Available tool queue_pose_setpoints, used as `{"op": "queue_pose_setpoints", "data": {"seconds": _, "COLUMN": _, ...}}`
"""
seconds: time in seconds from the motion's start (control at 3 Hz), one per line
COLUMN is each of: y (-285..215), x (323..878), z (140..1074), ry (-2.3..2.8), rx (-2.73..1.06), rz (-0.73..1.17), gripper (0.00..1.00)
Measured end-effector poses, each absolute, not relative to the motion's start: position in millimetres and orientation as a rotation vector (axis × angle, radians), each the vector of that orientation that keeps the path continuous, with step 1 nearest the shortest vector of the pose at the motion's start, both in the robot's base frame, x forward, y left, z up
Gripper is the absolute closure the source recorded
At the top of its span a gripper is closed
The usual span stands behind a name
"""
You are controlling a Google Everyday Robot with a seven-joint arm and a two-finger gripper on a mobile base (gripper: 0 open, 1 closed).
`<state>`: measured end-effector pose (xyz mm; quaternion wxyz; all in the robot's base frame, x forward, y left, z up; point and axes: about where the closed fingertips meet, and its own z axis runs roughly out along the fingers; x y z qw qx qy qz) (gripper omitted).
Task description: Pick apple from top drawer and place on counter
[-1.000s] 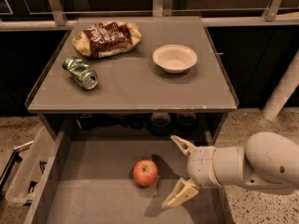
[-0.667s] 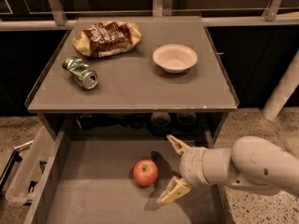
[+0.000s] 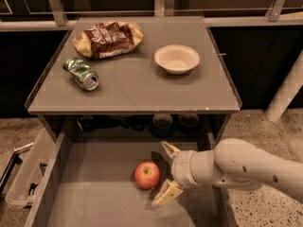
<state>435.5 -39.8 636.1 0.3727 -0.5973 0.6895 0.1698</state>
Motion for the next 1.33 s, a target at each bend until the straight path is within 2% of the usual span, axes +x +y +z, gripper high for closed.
{"op": "queue_pose_setpoints", "data": {"seconds": 0.67, "y": -27.4, "x": 422.8, "z": 607.7, "ry": 1.819, "rx": -1.54, "rz": 0.636, "gripper": 0.0}}
{"op": "queue_pose_setpoints", "data": {"seconds": 1.0, "y": -26.5, "x": 421.4, "z": 606.3, "ry": 1.822, "rx": -1.541, "rz": 0.652, "gripper": 0.14}}
{"op": "queue_pose_setpoints", "data": {"seconds": 1.33, "y": -26.5, "x": 421.4, "z": 606.3, "ry": 1.822, "rx": -1.541, "rz": 0.652, "gripper": 0.37}}
